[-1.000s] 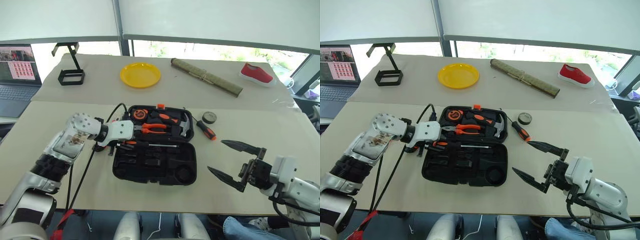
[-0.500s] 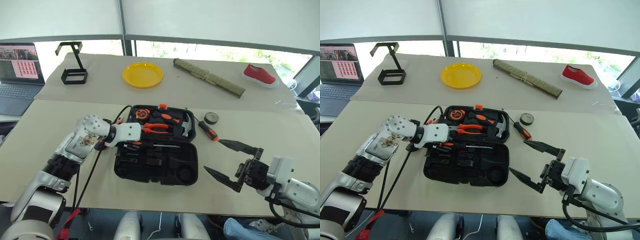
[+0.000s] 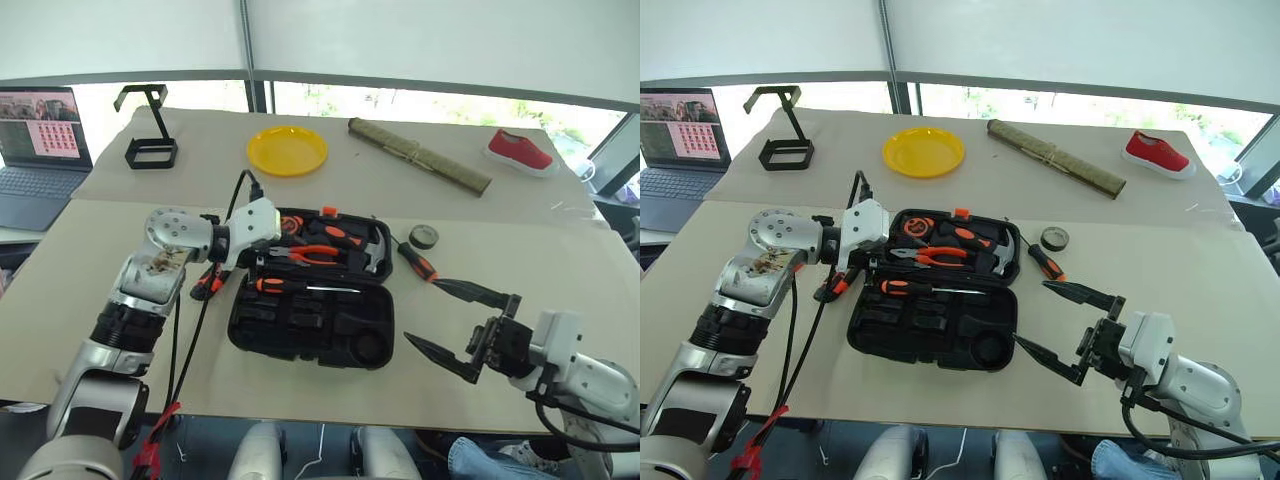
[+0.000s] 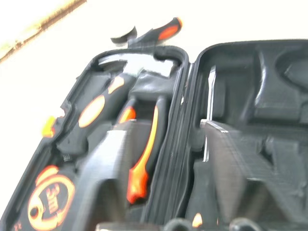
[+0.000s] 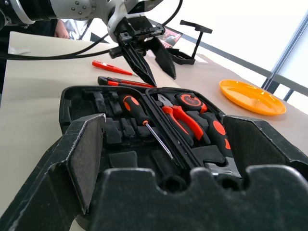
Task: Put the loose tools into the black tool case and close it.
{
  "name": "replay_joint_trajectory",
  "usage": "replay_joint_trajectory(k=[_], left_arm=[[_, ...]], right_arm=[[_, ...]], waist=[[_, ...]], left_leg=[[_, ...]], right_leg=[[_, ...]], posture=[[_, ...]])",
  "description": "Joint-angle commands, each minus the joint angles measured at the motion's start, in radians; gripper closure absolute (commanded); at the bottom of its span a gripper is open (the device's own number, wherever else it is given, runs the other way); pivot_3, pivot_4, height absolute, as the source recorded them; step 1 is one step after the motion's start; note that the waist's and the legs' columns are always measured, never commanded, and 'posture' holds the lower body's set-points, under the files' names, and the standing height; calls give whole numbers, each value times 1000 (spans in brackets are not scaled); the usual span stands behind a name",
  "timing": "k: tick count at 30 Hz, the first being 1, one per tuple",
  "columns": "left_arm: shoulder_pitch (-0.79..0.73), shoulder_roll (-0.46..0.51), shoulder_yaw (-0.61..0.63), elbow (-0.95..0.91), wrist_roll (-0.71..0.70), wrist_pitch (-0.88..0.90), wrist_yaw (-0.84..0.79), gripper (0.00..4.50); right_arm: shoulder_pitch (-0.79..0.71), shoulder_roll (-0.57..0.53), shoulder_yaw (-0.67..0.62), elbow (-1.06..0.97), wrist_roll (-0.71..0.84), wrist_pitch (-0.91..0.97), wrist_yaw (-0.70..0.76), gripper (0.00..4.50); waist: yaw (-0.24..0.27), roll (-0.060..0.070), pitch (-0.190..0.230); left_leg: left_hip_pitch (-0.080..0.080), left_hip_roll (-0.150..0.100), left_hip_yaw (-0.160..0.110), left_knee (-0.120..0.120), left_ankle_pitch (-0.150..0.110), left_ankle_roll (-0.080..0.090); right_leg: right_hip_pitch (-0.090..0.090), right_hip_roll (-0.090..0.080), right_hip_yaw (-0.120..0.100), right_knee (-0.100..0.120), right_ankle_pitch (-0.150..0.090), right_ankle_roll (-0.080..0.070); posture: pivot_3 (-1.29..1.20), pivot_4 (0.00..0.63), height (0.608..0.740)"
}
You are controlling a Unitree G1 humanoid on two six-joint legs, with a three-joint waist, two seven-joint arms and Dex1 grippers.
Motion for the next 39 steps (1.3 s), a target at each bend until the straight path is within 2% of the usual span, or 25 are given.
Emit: replay_joint_trajectory(k=[1,2,3,11,16,22,25,28,30,31,35,36,39], left_arm=[[35,-26,30,69,-38,-18,6,4063],[41,-36,33,85,-45,-9,11,4427],[48,-48,33,106,-46,-14,16,4473],[104,-62,-35,170,1,-69,-27,4473],[70,-98,-71,281,85,-62,62,4473],[54,-128,-88,316,85,-32,52,4473],[64,-134,-63,311,72,-101,54,4473],[87,-142,57,274,-35,-210,43,4473],[125,-118,160,208,-141,-255,-8,3956],[146,-95,197,177,-182,-258,-36,3848],[257,22,294,72,-262,-241,-105,2308],[270,35,300,60,-270,-230,-105,2028],[367,124,420,34,-337,-194,-128,1090]], right_arm=[[-20,16,14,-3,6,-1,-11,0],[-25,20,17,1,4,-1,-14,0],[-31,23,19,4,2,-2,-17,0],[-56,38,27,22,-13,-6,-29,0],[-73,38,28,36,-18,-7,-28,0],[-80,39,28,35,-18,-2,-36,0],[-62,36,15,24,-16,3,-49,0],[-14,35,-46,6,26,46,-94,0],[63,30,-121,19,44,55,-105,0],[105,30,-156,31,44,49,-101,0],[229,51,-239,86,25,16,-84,0],[237,53,-246,93,24,12,-81,0],[243,44,-271,117,-6,72,-145,0]], waist=[[0,0,0],[1,0,0],[1,0,0],[7,0,0],[13,1,-1],[13,9,-6],[13,11,-8],[13,11,-8],[11,11,-8],[11,11,-8],[4,11,-7],[4,12,-7],[-1,13,-7]], left_leg=[[0,0,0,0,0,0],[-1,0,0,0,0,0],[-1,0,0,0,0,0],[-2,0,-1,1,0,0],[1,0,-1,2,0,0],[1,0,-1,4,0,0],[1,0,-1,5,0,0],[1,0,-1,5,0,0],[-1,0,-2,5,0,1],[-3,0,-2,5,0,1],[-4,2,-3,5,-1,1],[-2,1,-2,4,-1,1],[2,1,0,4,-1,1]], right_leg=[[0,0,0,0,0,0],[0,0,0,0,0,0],[0,0,0,0,0,0],[0,0,0,0,0,0],[3,0,0,0,0,0],[4,1,1,1,0,0],[5,1,1,1,0,0],[5,1,1,1,0,0],[3,1,1,1,0,0],[1,1,1,1,0,0],[0,2,1,1,0,0],[1,2,2,0,0,0],[4,1,4,0,0,0]], posture=[[0,150,740],[0,150,740],[0,150,740],[0,150,740],[0,150,740],[0,150,740],[0,150,740],[0,150,740],[0,150,740],[0,150,740],[0,150,740],[0,150,740],[0,150,740]])
